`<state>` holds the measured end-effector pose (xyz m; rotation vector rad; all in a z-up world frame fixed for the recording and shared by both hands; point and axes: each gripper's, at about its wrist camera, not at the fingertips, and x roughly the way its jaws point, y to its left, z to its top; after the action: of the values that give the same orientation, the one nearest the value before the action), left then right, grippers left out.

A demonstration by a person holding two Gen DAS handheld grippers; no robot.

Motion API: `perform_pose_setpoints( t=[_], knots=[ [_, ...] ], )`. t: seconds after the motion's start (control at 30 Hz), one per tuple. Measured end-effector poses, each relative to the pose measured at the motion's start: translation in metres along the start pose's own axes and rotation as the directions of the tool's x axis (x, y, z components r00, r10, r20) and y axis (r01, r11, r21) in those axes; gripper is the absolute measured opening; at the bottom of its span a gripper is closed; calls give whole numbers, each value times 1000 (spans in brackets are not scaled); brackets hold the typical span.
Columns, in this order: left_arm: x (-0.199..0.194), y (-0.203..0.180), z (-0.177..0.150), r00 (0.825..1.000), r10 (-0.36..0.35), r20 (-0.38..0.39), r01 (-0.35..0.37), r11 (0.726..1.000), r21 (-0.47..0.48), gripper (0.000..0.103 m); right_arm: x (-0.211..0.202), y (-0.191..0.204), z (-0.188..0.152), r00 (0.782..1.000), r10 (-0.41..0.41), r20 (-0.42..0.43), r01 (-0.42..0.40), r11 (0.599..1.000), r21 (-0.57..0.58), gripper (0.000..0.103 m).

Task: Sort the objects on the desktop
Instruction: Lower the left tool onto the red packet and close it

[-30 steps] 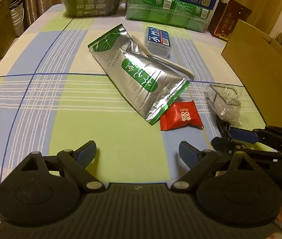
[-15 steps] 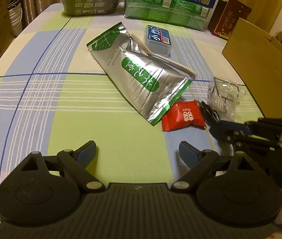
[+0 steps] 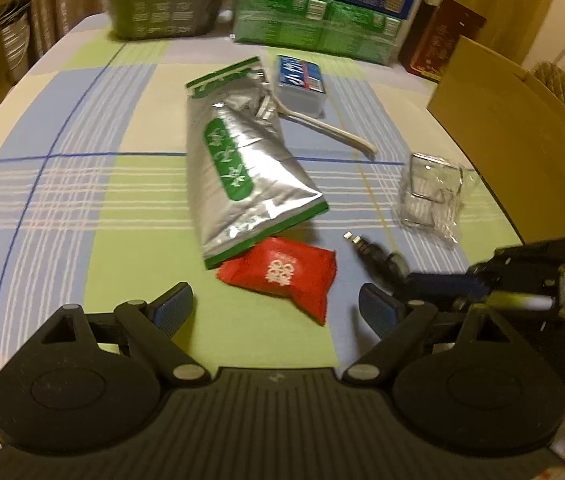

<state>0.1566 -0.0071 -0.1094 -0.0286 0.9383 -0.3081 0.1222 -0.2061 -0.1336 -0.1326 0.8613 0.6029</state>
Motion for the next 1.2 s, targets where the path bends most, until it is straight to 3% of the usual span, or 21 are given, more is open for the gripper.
perform_pose_setpoints(
  t=[0.13, 0.33, 0.4, 0.47, 0.53, 0.73, 0.87, 1.1, 1.2],
  knots=[
    [11, -8, 3, 999, -38, 19, 36, 995, 90, 87, -3, -7, 1, 1000, -8, 5, 8, 1000, 19, 8],
    [21, -11, 5, 998, -57, 30, 53, 992, 116, 85, -6, -7, -2, 1000, -9, 7, 9, 999, 39, 8],
    [19, -13, 3, 998, -50, 27, 46, 991, 124, 79, -8, -7, -3, 1000, -9, 9, 9, 999, 45, 8],
    [16, -15, 1, 998, -54, 22, 51, 989, 137, 62, -11, -6, -4, 1000, -10, 10, 9, 999, 47, 8],
    [13, -19, -2, 998, -64, 9, 62, 986, 153, 57, -14, -6, -6, 1000, -18, 8, 18, 999, 48, 8],
    [7, -33, -10, 999, -52, -2, 51, 980, 191, 57, -25, -8, -12, 999, -46, 13, 45, 997, 64, 8],
    [12, -31, -7, 998, -55, 13, 52, 984, 168, 64, -25, -9, -13, 998, -55, 13, 54, 996, 71, 8],
    [21, -43, -8, 999, -25, 28, 16, 964, 266, 64, -21, -9, -14, 998, -62, 12, 61, 996, 72, 8],
    [22, -45, -8, 999, -28, 27, 20, 962, 271, 58, -21, -10, -15, 998, -62, 13, 60, 995, 80, 8]
  ],
)
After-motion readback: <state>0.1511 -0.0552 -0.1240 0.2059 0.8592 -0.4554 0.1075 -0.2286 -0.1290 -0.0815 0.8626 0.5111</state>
